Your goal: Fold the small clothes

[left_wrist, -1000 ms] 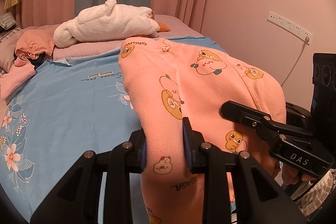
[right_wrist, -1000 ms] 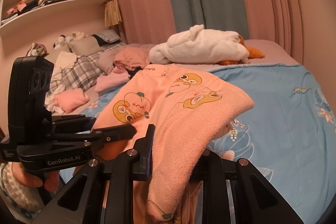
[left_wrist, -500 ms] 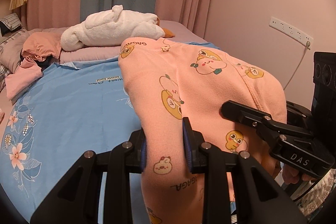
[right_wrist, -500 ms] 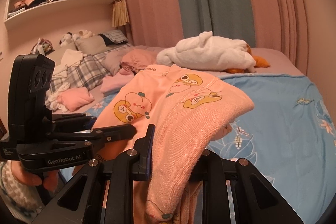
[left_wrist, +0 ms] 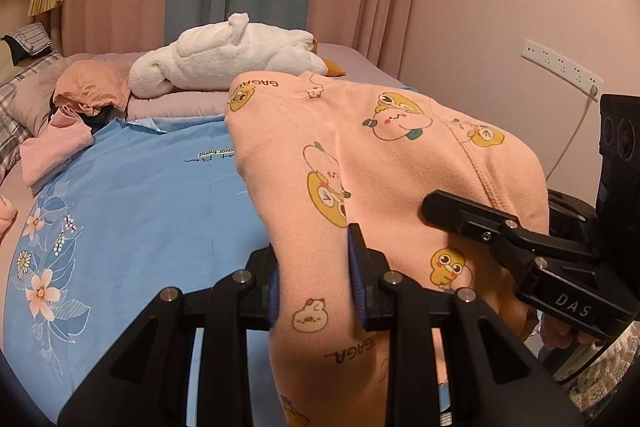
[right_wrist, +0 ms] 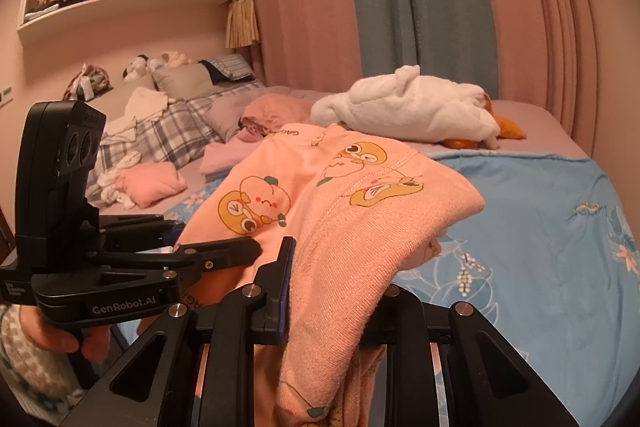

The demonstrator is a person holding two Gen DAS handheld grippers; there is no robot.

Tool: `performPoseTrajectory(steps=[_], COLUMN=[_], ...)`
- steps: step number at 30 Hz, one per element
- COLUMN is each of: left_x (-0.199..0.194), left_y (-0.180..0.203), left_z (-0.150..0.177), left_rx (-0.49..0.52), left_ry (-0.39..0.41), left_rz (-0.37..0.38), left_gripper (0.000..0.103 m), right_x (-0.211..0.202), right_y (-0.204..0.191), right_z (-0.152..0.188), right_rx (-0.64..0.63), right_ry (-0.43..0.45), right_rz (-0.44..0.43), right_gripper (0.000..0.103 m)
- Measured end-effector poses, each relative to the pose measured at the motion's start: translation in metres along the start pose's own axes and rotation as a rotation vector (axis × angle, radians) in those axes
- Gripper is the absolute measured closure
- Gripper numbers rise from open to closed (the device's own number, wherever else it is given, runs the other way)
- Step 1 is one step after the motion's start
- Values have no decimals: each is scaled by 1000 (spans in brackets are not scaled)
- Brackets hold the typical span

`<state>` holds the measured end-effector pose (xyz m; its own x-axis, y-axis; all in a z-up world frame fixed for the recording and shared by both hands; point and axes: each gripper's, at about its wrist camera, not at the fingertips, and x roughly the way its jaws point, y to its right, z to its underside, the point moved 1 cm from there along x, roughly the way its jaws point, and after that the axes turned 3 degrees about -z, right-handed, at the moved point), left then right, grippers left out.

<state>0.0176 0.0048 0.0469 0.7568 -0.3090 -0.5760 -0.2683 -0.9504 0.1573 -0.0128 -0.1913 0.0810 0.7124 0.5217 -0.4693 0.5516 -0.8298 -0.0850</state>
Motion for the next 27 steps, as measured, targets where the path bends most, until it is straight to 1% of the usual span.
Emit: performPoseTrajectory(steps=[12,27], left_x=[8,29], left_y=[-13,-43], left_z=[1,5], left_rx=[-26,-76], left_ry=[-18,-46], left_rz=[-22,-44], left_gripper=[75,75], right_x=[15,45], right_y=[-8,-15], right_z=[-3,-5], right_rx=[-19,-32], right_ry=[-25,-76], right_rz=[-12,-33], right_gripper=[78,78])
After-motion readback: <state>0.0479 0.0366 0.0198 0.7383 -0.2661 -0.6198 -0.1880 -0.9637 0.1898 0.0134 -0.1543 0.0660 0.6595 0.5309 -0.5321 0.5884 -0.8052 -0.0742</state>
